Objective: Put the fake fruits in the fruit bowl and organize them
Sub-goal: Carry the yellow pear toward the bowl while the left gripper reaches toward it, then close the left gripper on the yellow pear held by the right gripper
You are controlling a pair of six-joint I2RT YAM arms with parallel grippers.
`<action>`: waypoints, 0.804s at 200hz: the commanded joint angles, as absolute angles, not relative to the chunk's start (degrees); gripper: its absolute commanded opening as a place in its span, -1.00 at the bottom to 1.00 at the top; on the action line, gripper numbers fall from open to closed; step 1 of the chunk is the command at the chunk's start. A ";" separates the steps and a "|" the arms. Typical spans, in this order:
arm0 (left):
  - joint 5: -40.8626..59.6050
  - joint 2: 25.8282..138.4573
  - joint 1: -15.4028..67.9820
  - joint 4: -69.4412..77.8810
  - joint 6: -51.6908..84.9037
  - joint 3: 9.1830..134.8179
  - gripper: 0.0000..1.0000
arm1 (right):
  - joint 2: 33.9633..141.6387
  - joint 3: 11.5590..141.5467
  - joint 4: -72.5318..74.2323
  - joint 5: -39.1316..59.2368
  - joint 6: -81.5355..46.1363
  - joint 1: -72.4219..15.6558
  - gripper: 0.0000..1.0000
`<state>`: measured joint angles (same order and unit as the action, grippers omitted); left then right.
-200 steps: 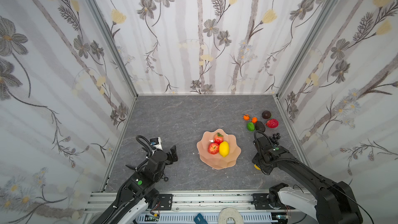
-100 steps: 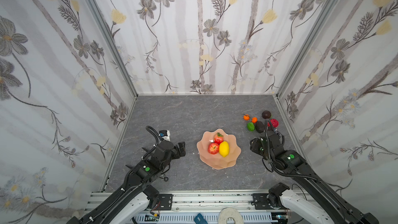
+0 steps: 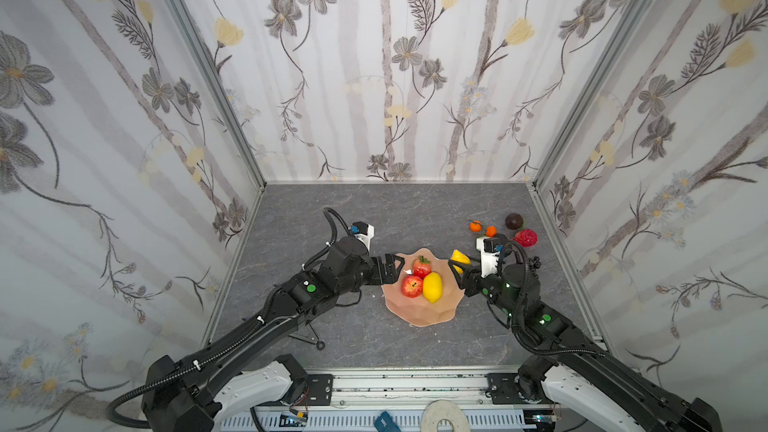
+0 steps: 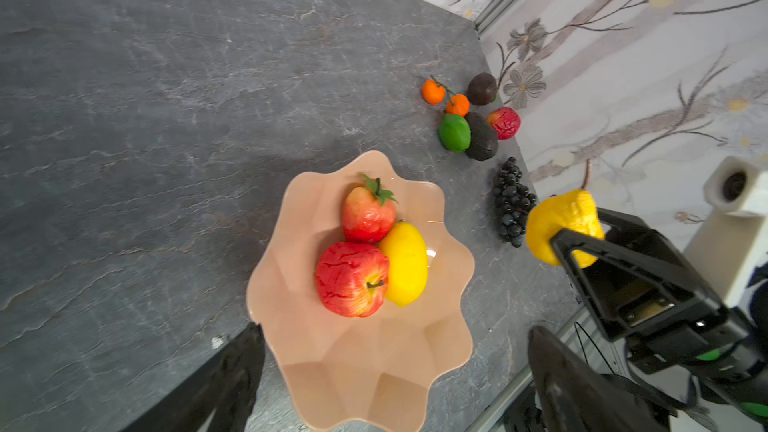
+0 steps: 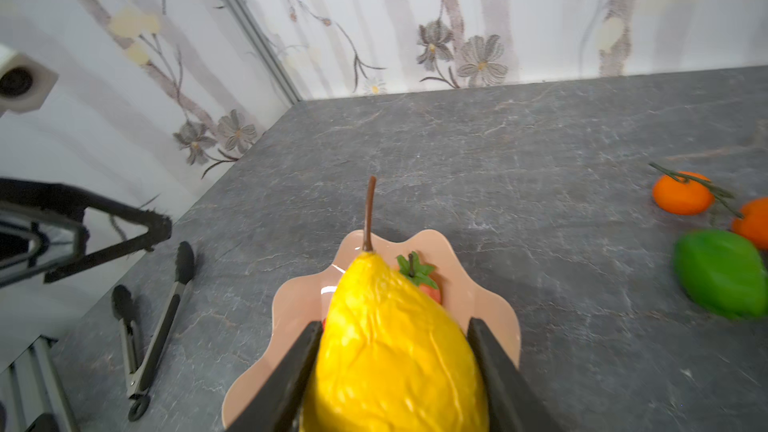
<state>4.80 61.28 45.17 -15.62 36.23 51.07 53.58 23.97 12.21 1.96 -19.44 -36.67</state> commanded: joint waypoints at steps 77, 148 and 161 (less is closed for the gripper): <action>8.27 69.71 49.70 -13.75 38.57 61.40 0.47 | 60.45 20.24 33.07 7.46 -10.79 -46.14 -0.13; 8.48 71.97 50.74 -14.66 39.37 63.72 -0.04 | 62.67 20.41 35.16 5.71 -10.06 -49.87 -0.14; 8.44 73.39 50.89 -14.69 39.46 63.86 -0.14 | 62.93 20.63 34.87 5.65 -9.85 -49.98 -0.14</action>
<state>8.60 72.07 50.70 -15.64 39.03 63.11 62.43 20.05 31.86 6.68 -11.27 -49.60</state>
